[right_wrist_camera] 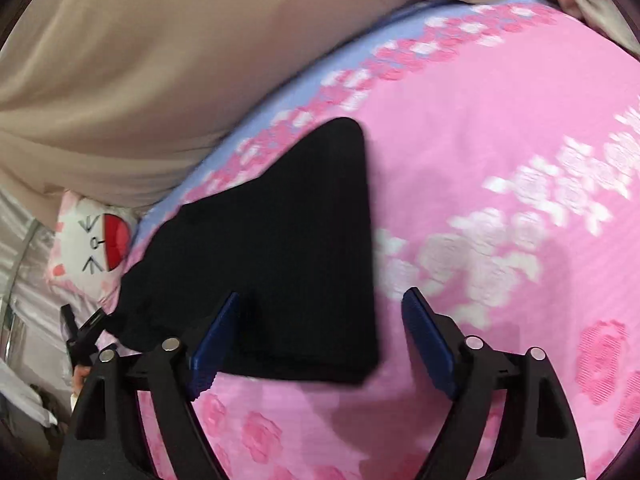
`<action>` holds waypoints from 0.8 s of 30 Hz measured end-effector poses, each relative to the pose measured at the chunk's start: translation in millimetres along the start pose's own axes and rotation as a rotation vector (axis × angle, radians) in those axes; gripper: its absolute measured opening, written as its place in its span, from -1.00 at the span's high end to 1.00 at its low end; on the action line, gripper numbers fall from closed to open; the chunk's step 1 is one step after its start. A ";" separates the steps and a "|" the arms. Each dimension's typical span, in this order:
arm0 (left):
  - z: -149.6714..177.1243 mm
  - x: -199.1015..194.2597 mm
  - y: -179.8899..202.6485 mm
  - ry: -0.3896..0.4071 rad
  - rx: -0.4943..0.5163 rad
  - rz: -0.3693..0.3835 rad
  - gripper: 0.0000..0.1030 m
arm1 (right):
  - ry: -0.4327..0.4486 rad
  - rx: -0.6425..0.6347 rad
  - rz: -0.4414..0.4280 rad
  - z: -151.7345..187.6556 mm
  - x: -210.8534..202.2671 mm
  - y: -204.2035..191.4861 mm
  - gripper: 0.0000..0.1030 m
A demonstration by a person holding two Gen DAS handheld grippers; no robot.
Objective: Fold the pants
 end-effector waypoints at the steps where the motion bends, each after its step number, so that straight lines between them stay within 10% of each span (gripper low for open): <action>1: 0.9 0.4 3.0 0.017 0.007 -0.007 -0.90 | 0.009 -0.027 0.019 -2.3 4.9 -3.2 -0.58; 2: 1.1 2.3 4.9 0.026 0.014 -0.016 -0.90 | 0.011 -0.054 0.039 -5.2 14.1 -9.6 -0.47; 4: 2.7 4.3 12.2 0.035 0.034 -0.013 -0.90 | -0.004 -0.117 0.091 -9.3 24.7 -16.3 0.40; 8: 6.1 -4.3 20.7 0.066 0.055 -0.020 -0.34 | 0.030 -0.150 0.078 -25.2 10.2 -23.4 0.66; 10: 11.5 -18.9 25.6 0.081 0.095 -0.019 0.00 | 0.045 -0.192 0.131 -29.9 -10.6 -16.5 0.70; 15: 35.7 -51.1 32.6 0.067 0.117 0.030 -0.02 | 0.028 -0.228 0.161 -25.7 -42.9 8.0 0.70; 24: 83.3 -91.7 47.2 0.062 0.174 0.077 -0.68 | 0.011 -0.095 0.312 -6.7 -101.7 113.1 0.56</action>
Point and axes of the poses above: each gripper's, at about its wrist camera, not at the fingertips, and x roughly the way its jaws point, y to its right, z to its underside, the point moved 10 cm from there along x, roughly the way its jaws point, and after that the axes turned 15 degrees about -x, right-handed, at the moved point
